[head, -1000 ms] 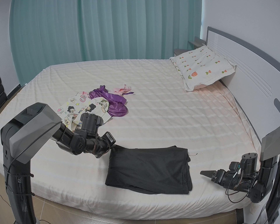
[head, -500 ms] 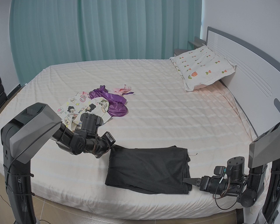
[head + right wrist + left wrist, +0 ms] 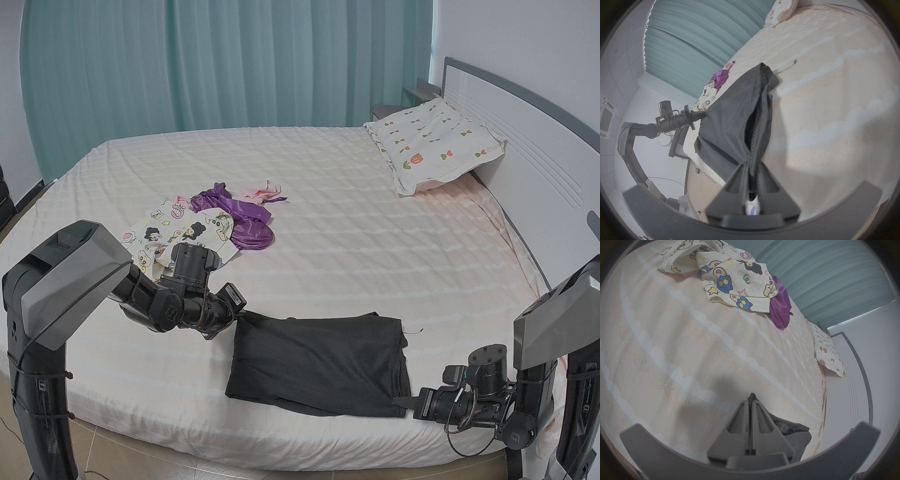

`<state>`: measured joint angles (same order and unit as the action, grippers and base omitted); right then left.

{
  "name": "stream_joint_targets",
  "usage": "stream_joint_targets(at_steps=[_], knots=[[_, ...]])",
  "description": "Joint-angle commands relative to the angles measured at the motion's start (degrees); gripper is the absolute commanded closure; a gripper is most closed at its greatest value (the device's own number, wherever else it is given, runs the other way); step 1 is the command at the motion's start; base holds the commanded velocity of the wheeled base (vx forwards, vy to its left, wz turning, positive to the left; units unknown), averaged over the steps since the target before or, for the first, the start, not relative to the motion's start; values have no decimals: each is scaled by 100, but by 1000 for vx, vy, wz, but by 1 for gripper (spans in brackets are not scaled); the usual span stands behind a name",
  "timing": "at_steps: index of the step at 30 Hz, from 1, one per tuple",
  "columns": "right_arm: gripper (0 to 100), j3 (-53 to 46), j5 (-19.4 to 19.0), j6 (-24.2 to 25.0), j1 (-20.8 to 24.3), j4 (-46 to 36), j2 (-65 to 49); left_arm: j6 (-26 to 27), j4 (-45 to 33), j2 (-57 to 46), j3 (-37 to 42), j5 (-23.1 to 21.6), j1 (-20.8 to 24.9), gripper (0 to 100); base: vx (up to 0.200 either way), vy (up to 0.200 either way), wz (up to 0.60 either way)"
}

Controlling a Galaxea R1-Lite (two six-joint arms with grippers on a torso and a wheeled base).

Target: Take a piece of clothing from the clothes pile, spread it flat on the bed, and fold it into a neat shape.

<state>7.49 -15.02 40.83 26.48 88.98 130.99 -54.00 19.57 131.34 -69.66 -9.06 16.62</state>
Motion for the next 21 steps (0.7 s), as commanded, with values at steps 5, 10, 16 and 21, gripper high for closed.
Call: stream_joint_targets(at_steps=[5, 10, 16, 21], knots=[[100, -265, -19, -31, -143, 67, -29, -5, 3, 23, -22, 9, -27, 100, 0, 0, 0], [100, -300, -27, -31, -160, 67, -29, -5, -5, 76, -92, 9, -36, 100, 0, 0, 0], [100, -274, -54, -31, -152, 67, -12, -49, -5, 76, -92, 0, -27, 0, 0, 0, 0], [0, -221, -45, 22, -187, 76, -117, -58, -14, 49, -30, -8, -27, 0, 0, 0, 0]])
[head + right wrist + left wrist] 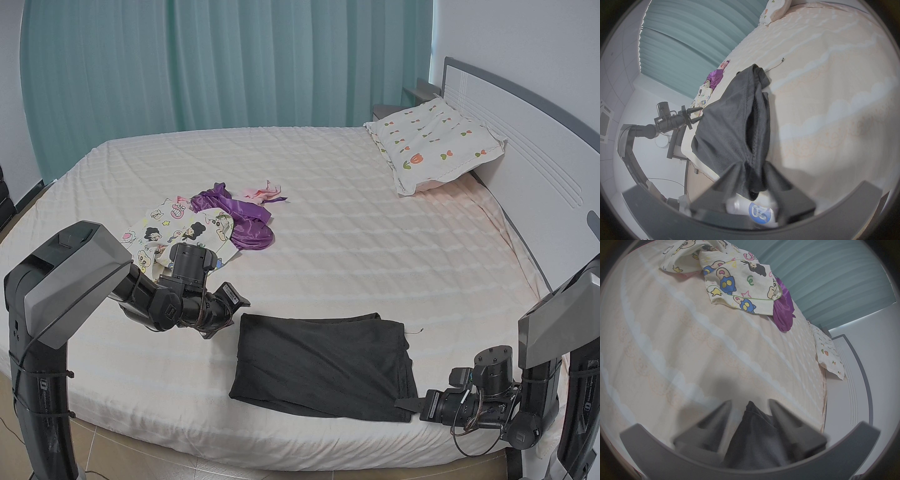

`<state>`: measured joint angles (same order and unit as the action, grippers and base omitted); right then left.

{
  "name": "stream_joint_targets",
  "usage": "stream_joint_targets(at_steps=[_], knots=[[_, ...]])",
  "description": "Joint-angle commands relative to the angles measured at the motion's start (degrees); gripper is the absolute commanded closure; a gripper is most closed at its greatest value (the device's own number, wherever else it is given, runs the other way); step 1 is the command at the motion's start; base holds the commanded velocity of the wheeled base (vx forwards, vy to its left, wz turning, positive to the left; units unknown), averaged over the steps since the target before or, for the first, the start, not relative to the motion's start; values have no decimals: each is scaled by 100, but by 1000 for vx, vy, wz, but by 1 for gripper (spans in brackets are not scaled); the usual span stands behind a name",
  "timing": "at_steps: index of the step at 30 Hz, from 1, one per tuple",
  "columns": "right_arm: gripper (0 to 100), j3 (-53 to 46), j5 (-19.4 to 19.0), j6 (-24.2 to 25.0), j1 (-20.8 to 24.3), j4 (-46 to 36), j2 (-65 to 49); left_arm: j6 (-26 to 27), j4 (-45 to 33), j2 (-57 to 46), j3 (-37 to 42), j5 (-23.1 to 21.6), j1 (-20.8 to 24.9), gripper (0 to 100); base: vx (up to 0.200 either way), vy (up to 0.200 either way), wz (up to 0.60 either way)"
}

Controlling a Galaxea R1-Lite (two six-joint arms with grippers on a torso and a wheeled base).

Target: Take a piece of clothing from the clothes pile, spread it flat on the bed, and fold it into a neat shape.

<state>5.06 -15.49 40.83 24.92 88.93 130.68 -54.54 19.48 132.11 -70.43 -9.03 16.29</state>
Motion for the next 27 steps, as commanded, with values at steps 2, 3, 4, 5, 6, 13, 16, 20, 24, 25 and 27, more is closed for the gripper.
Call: stream_joint_targets(at_steps=[2, 3, 4, 5, 6, 13, 16, 20, 24, 25, 27], knots=[[0, 21, 11, 22, -119, 81, -227, -13, -23, -45, 73, -2, -3, 0, 0, 0, 0], [0, 30, 11, 22, -233, 81, -368, -13, -32, -80, 134, -2, -11, 0, 0, 0, 0], [0, 39, 20, 22, -338, 81, -491, -22, -32, -142, 213, -2, -20, 0, 0, 0, 0], [0, 57, 11, 22, -461, 72, -614, -48, -23, -247, 328, -2, -20, 0, 0, 0, 0], [0, 101, 11, 31, -567, 72, -711, -65, -14, -353, 468, -11, -20, 0, 0, 0, 0], [0, 742, 20, 22, -1165, 28, -649, -13, 311, -1249, 1734, -591, 41, 0, 0, 0, 0], [0, 1428, 20, 22, -1323, -165, -351, -4, 1005, -1609, 2595, -1241, 59, 0, 0, 0, 0], [0, 2157, 20, 31, -1279, -675, 10, 145, 1893, -1688, 3360, -1531, 208, 0, 0, 0, 0], [0, 2755, 20, 22, -1279, -939, 326, 392, 2534, -1609, 3808, -1540, 428, 0, 0, 0, 0], [0, 2887, 20, 22, -1279, -1000, 370, 409, 2570, -1574, 3834, -1540, 490, 0, 0, 0, 0], [0, 3124, 11, 22, -1279, -1185, 449, 418, 2570, -1495, 3843, -1540, 551, 0, 0, 0, 0]])
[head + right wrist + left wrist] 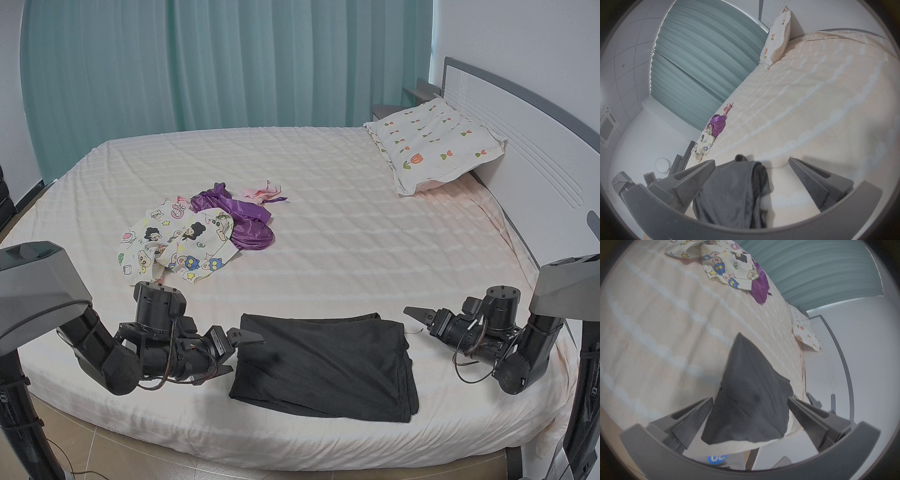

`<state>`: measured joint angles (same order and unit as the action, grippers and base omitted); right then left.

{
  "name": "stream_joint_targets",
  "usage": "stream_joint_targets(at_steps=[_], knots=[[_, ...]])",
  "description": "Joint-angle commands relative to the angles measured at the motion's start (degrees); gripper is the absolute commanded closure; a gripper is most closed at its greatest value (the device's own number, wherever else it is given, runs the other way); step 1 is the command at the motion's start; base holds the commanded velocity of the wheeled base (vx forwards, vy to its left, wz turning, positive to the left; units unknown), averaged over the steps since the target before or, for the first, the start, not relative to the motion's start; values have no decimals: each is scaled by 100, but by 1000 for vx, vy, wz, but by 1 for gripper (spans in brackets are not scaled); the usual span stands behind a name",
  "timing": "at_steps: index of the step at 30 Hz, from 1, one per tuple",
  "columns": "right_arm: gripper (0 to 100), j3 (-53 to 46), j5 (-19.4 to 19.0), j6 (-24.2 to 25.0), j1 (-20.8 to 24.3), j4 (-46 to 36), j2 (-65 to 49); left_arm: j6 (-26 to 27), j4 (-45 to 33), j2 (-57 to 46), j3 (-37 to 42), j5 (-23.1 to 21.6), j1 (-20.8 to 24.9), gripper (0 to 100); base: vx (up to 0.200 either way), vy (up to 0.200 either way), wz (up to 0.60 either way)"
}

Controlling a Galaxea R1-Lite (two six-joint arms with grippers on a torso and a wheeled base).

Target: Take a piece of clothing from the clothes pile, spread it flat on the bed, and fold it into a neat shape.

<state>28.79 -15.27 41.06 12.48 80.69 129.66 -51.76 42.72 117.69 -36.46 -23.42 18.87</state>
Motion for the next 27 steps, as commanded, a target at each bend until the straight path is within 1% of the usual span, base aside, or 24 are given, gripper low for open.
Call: stream_joint_targets(at_steps=[1, 7, 22, 27], knots=[[0, 821, -19, -1, -27, -431, 587, 149, 255, -18, 447, -102, 328, 0, 0, 0, 0], [0, 1032, -37, -1, -9, -502, 692, 158, 264, 26, 473, -75, 354, 0, 0, 0, 0], [0, 1190, -63, -1, 52, -493, 789, 184, 281, -18, 957, -40, 372, 0, 0, 0, 0], [0, 1128, -55, -1, 202, -422, 771, 210, 264, -35, 1009, -40, 363, 0, 0, 0, 0]])
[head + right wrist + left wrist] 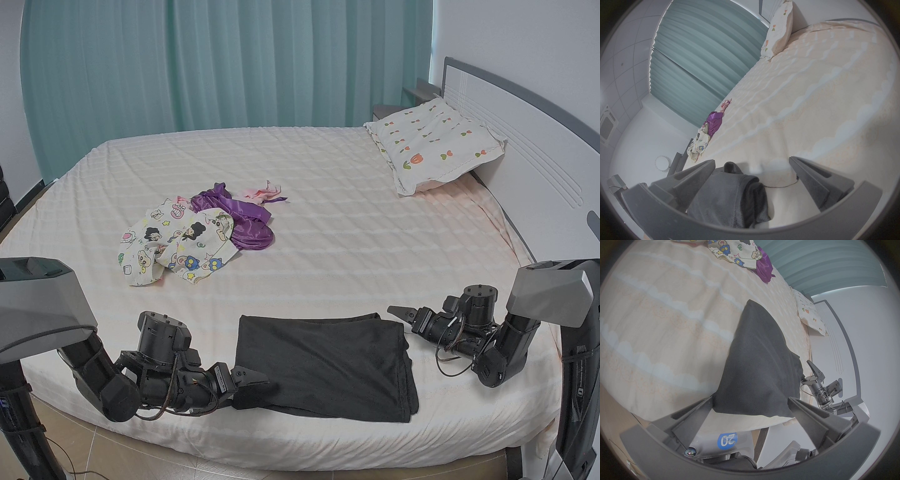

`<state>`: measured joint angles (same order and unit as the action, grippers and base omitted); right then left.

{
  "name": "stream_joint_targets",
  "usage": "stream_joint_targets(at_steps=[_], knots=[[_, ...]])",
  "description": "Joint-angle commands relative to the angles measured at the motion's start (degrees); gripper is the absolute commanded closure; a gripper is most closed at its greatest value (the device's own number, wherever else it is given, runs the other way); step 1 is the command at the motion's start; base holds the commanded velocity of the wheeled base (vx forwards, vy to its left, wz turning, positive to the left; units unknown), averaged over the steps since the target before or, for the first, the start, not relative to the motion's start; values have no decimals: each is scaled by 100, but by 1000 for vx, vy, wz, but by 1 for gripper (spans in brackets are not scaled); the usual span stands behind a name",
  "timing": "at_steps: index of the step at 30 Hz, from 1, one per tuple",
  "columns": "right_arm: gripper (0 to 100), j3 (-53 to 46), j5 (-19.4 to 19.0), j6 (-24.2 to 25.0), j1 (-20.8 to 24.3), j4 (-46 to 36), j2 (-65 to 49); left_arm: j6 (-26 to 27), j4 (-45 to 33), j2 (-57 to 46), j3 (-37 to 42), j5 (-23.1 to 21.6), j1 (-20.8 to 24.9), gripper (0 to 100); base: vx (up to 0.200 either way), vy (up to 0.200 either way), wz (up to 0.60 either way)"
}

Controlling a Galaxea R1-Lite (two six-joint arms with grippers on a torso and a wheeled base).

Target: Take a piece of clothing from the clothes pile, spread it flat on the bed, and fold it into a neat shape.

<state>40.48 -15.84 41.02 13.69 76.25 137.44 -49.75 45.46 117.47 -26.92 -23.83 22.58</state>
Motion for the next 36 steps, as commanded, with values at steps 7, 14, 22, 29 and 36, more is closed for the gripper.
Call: stream_joint_targets(at_steps=[7, 14, 22, 29, 36], knots=[[0, -58, 10, -15, 178, 39, -50, 27, -20, -110, 116, 1, -25, 0, 0, 0, 0], [0, -58, 10, -33, 213, 39, -42, 308, -11, -40, 125, 10, -34, 0, 0, 0, 0], [0, -67, 19, -33, 204, 39, -42, 387, -28, -49, 152, 28, -104, 0, 0, 0, 0], [0, -111, 37, -24, 204, 48, -50, 396, 16, -31, 90, 28, -227, 0, 0, 0, 0], [0, -102, 37, -15, 222, 48, -50, 396, 16, -5, 20, 19, -166, 0, 0, 0, 0]])
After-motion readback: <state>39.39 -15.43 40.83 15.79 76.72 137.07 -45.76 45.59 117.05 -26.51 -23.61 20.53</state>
